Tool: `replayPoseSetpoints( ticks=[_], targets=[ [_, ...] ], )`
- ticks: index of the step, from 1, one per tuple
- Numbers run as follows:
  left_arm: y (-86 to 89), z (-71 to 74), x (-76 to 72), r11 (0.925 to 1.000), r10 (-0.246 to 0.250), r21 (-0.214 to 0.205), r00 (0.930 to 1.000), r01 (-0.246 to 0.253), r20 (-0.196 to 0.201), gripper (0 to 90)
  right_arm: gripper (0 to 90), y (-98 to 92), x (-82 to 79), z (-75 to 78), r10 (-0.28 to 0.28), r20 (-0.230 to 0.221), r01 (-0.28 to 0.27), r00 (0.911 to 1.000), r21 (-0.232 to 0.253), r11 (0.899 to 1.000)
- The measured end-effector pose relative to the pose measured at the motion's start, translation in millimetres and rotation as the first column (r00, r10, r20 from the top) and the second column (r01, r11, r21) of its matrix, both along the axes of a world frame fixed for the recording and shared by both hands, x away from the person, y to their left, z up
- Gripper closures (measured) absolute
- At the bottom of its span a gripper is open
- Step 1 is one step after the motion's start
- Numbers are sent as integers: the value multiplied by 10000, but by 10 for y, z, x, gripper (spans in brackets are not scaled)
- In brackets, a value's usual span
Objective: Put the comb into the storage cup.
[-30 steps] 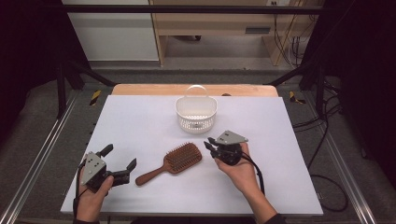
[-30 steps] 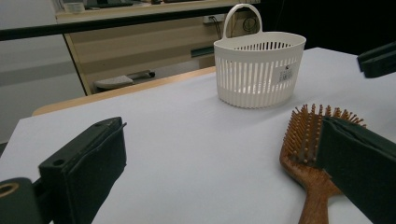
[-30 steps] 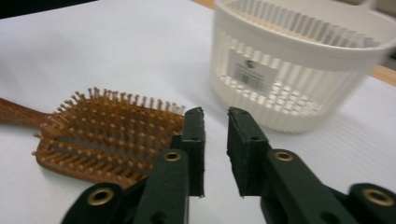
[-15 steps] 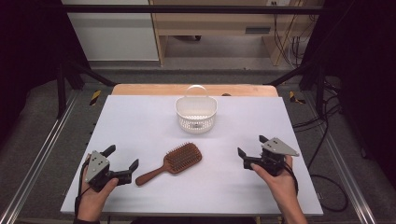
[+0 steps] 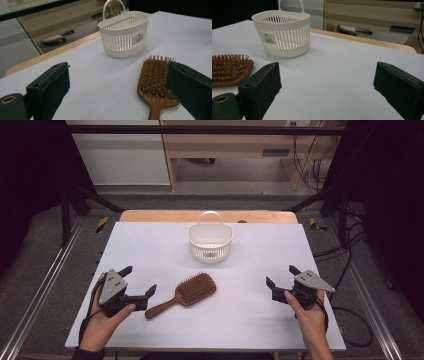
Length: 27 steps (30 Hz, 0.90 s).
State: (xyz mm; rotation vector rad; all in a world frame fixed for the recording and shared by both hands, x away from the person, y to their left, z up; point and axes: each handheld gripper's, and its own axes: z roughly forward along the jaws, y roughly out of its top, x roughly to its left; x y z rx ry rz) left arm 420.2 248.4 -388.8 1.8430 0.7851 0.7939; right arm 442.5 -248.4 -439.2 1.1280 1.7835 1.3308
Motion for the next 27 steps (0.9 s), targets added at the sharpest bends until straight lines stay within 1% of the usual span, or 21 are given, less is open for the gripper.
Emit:
replayPoseSetpoints(
  ticks=[1, 2, 4, 6, 7, 8, 9, 10, 11, 13, 14, 15, 16, 17, 18, 19, 21, 22, 23, 25, 27],
  targets=[
    [-99, 96, 113, 9989, -307, 353, 9991, 317, -285, 49, 77, 4, 2, 1, 11, 10, -11, 10000, -34, 10000],
    [-99, 96, 113, 9989, -307, 353, 9991, 317, -285, 47, 77, 4, 2, 1, 11, 10, -11, 10000, -34, 10000],
    [-181, 180, 238, 9966, -578, 541, 9960, 615, -679, 46, 77, 12, 1, 7, 5, 37, -5, 10000, -50, 10000],
    [-250, 213, 300, 9949, -642, 718, 9944, 703, -839, 52, 77, 23, 7, 12, -43, 67, 43, 10000, 20, 10000],
    [-300, 177, 310, 9946, -815, 551, 9895, 885, -1192, 51, 77, 25, 6, 6, -30, 75, 30, 10000, 26, 10000],
    [-300, 177, 310, 9946, -815, 551, 9895, 885, -1192, 51, 77, 27, 4, -1, -7, 66, 7, 10000, 30, 10000],
    [-346, 108, 319, 9908, -897, 850, 9819, 1049, -1668, 51, 77, 27, 0, -6, -8, 57, 8, 10000, 7, 10000],
    [-346, 108, 319, 9908, -897, 850, 9819, 1049, -1668, 50, 77, 27, 0, -6, -8, 57, 8, 10000, 7, 10000],
    [-368, 68, 308, 9859, -862, 1264, 9800, 1098, -1796, 50, 77, 17, -6, -11, -15, 58, 15, 10000, 38, 10000],
    [-393, 13, 294, 9839, -764, 1448, 9785, 1052, -1913, 50, 77, 13, -6, -12, -22, 45, 22, 10000, 56, 10000],
    [-407, -31, 285, 9809, -787, 1586, 9750, 1129, -2077, 47, 76, 2, -2, -12, -76, 20, 76, 10000, 139, 9999],
    [-416, -62, 277, 9787, -805, 1681, 9736, 1178, -2138, 47, 76, 2, -2, -12, -76, 20, 76, 10000, 139, 9999],
    [-428, -110, 267, 9744, -920, 1805, 9702, 1341, -2242, 43, 76, -1, 1, -11, -113, 39, 113, 9999, 157, 9998],
    [-440, -176, 258, 9680, -1078, 1949, 9632, 1582, -2463, 41, 76, -3, 3, -7, -122, 32, 121, 9999, 198, 9997],
    [-449, -230, 255, 9650, -1136, 1999, 9575, 1699, -2652, 38, 77, 2, 3, -2, -144, 1, 144, 9999, 238, 9996],
    [-452, -265, 256, 9635, -1165, 2014, 9537, 1762, -2773, 38, 76, 15, 3, -1, -103, -23, 103, 9999, 212, 9997],
    [-459, -369, 276, 9618, -1081, 2085, 9460, 1773, -3055, 42, 76, 34, 7, -3, -67, -45, 68, 10000, 195, 9998],
    [-457, -384, 284, 9625, -1010, 2095, 9442, 1725, -3135, 43, 77, 41, 10, -7, -51, -56, 52, 10000, 202, 9998],
    [-457, -384, 284, 9625, -1010, 2095, 9442, 1725, -3135, 42, 77, 44, 13, -14, -8, -75, 9, 10000, 168, 9999],
    [-460, -398, 295, 9660, -899, 2020, 9425, 1612, -3219, 42, 77, 48, 12, -20, 40, -127, -38, 9999, 154, 9999],
    [-479, -411, 303, 9642, -931, 2048, 9381, 1686, -3337, 40, 77, 46, 5, -30, 170, -152, -169, 9997, 68, 9998]
  ],
)
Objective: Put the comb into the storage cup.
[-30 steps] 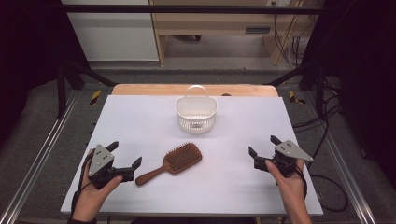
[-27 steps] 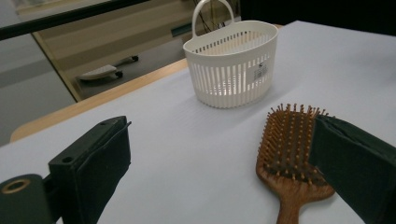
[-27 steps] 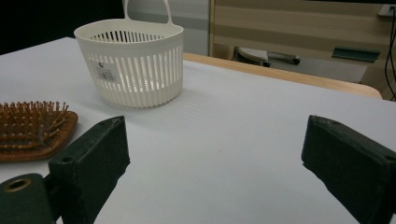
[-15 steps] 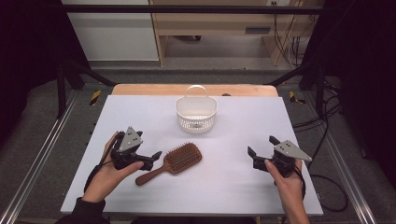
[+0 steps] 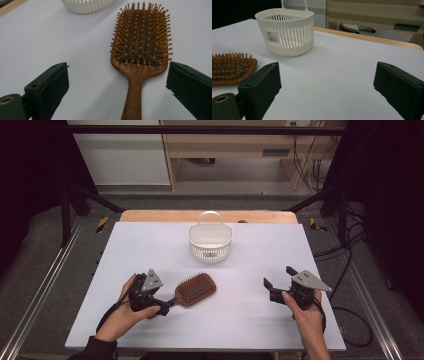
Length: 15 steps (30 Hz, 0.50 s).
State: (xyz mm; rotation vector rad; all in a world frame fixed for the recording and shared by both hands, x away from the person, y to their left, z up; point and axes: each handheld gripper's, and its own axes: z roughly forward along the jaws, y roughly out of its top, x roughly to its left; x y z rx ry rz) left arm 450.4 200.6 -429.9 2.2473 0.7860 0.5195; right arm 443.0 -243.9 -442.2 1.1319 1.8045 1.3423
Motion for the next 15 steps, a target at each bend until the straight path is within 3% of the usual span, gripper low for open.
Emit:
replayPoseSetpoints(
  ticks=[7, 15],
  targets=[
    [-16, -72, -4, 9991, -85, 404, 9997, 95, -250, 50, 79, -26, 27, 1, -91, -59, 93, 9999, 248, 9996],
    [-10, -118, 8, 9982, -46, 601, 9983, 80, -576, 61, 79, -5, 23, -7, -9, -134, 10, 9999, 43, 10000]
  ],
)
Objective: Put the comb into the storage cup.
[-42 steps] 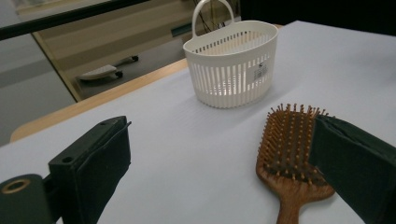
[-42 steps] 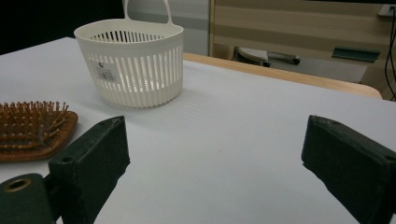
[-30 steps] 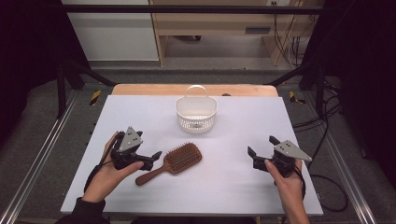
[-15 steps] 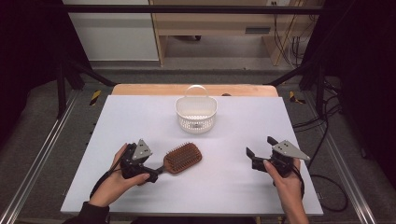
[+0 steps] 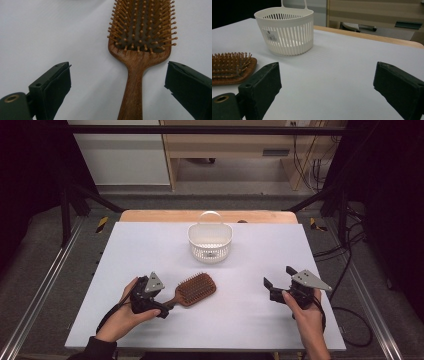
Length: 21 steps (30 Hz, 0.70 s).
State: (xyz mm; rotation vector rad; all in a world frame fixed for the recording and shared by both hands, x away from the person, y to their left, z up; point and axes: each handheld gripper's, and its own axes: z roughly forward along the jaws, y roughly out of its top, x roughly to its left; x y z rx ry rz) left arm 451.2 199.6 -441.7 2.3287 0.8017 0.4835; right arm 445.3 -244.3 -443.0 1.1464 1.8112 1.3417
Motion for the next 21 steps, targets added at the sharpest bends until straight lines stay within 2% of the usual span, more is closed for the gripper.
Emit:
replayPoseSetpoints(
  ticks=[1, 4, 7, 8, 9, 10, 11, 14, 15, 17, 20, 21],
  targets=[
    [-14, -9, -5, 9999, -67, 142, 10000, 67, -33, 61, 79, -2, 0, 3, 10, 6, -10, 10000, -13, 10000],
    [-27, -32, -13, 9994, -241, 232, 9995, 245, -197, 72, 79, -18, -8, 10, 5, 18, -5, 10000, 31, 10000],
    [-22, -53, 11, 9995, -244, 177, 9992, 250, -308, 162, 81, -15, 4, 3, -29, -53, 30, 10000, 46, 10000],
    [-25, -74, 23, 9994, -252, 240, 9990, 261, -366, 233, 81, -5, 8, 0, 37, -57, -37, 10000, -15, 10000],
    [-25, -74, 23, 9994, -252, 240, 9990, 261, -366, 261, 81, 3, 8, 1, 39, -80, -39, 10000, -17, 10000],
    [-28, -85, 27, 9992, -268, 269, 9986, 280, -456, 261, 81, 3, 8, 1, 39, -80, -39, 10000, -17, 10000],
    [-30, -93, 28, 9992, -286, 275, 9981, 302, -551, 310, 81, 12, 6, 0, 60, -64, -61, 10000, -72, 10000],
    [-39, -94, 23, 9986, -400, 315, 9964, 424, -754, 358, 81, 14, 4, -2, 85, -103, -86, 9999, -79, 9999],
    [-40, -87, 24, 9986, -405, 310, 9962, 431, -775, 408, 81, 9, 7, -9, 75, -138, -77, 9999, -129, 9999],
    [-44, -63, 25, 9986, -441, 266, 9948, 467, -915, 421, 81, 9, 9, -10, 88, -148, -89, 9999, -110, 9999],
    [-66, -40, 31, 9968, -645, 387, 9911, 695, -1165, 470, 81, 20, 18, -14, 135, -194, -137, 9997, -86, 9999],
    [-78, -34, 40, 9952, -736, 554, 9894, 810, -1256, 491, 81, 25, 22, -18, 185, -204, -187, 9996, -122, 9998]
  ],
)
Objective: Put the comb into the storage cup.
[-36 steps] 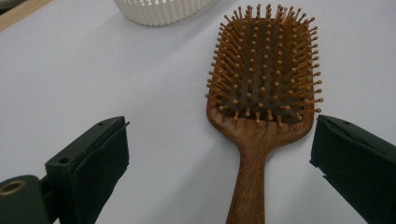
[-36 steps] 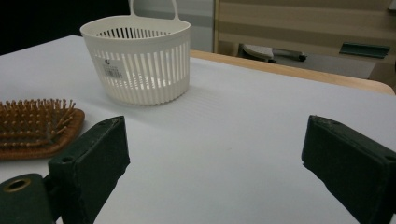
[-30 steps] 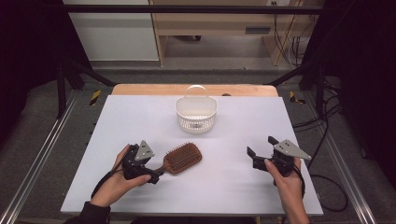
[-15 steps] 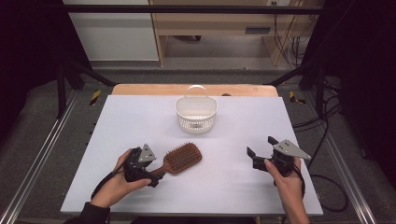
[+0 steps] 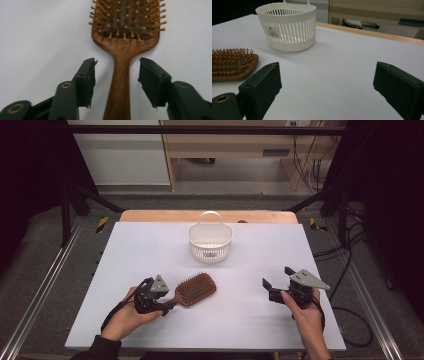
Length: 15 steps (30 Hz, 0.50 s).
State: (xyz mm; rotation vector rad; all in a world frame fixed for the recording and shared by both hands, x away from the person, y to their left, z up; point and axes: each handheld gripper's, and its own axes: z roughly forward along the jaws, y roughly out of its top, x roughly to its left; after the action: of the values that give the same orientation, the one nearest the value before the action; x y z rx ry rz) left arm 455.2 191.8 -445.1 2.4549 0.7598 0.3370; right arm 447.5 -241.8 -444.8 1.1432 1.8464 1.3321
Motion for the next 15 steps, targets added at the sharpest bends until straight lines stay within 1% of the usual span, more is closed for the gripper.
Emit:
replayPoseSetpoints(
  ticks=[1, 2, 4, 5, 6, 8, 10, 12, 13, 15],
  targets=[
    [-19, 1, 11, 9999, -13, 132, 10000, 14, -82, 496, 81, 9, 4, -3, 36, -32, -36, 10000, -12, 10000],
    [-44, 7, 23, 9994, -57, 326, 9999, 60, -117, 523, 81, 24, 11, -12, 125, -69, -126, 9999, -99, 9999],
    [-75, 13, 44, 9988, -61, 488, 9997, 72, -224, 536, 81, 30, 10, -14, 135, -90, -136, 9999, -121, 9998],
    [-88, 16, 57, 9981, -157, 588, 9993, 177, -343, 542, 81, 35, 10, -17, 152, -85, -153, 9998, -167, 9997],
    [-102, 19, 75, 9961, -197, 855, 9987, 238, -477, 553, 81, 37, 9, -18, 192, -98, -194, 9998, -189, 9996],
    [-118, 17, 97, 9929, -217, 1154, 9977, 290, -642, 560, 81, 40, 10, -20, 247, -144, -250, 9996, -192, 9995],
    [-133, 11, 115, 9913, -305, 1250, 9951, 422, -939, 569, 81, 37, 17, -27, 312, -164, -316, 9994, -233, 9992],
    [-147, -1, 132, 9902, -360, 1304, 9932, 505, -1109, 581, 81, 36, 23, -31, 312, -211, -316, 9993, -212, 9993],
    [-150, -6, 145, 9877, -410, 1453, 9922, 581, -1179, 585, 81, 34, 25, -31, 322, -224, -327, 9992, -203, 9993],
    [-153, -16, 168, 9859, -358, 1580, 9915, 556, -1254, 604, 80, 37, 22, -28, 340, -225, -345, 9992, -206, 9992]
  ],
)
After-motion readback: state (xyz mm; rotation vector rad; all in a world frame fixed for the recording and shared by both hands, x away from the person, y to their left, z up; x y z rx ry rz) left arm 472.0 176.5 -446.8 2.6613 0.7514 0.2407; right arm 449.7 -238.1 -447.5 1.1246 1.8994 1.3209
